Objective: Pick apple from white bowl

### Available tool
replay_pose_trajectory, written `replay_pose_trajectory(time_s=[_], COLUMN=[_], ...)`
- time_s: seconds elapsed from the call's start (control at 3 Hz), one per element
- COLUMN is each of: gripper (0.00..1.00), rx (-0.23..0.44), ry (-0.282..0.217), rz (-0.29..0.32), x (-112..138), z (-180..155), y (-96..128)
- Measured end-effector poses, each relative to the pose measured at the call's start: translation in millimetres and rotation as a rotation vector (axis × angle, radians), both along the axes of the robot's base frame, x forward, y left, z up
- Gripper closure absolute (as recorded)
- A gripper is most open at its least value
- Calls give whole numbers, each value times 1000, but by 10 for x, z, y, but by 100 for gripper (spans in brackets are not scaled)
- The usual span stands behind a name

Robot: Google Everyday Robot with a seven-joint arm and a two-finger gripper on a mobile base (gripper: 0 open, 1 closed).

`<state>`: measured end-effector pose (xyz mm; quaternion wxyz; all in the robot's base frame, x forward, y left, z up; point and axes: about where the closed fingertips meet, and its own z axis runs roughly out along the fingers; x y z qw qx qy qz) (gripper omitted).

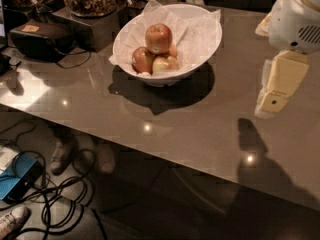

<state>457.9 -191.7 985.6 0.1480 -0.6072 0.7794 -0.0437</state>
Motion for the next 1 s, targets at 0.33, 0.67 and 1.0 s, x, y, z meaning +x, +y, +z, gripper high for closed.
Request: replay_pose_trajectory(time_s=[0.33, 0.67, 1.0], gripper=[0, 0, 0], rx=[-40, -35, -15], ry=[14, -4, -18], rz=[30, 33, 31], x=[165, 195, 237], z=[13, 38, 53], y=[226, 257, 285])
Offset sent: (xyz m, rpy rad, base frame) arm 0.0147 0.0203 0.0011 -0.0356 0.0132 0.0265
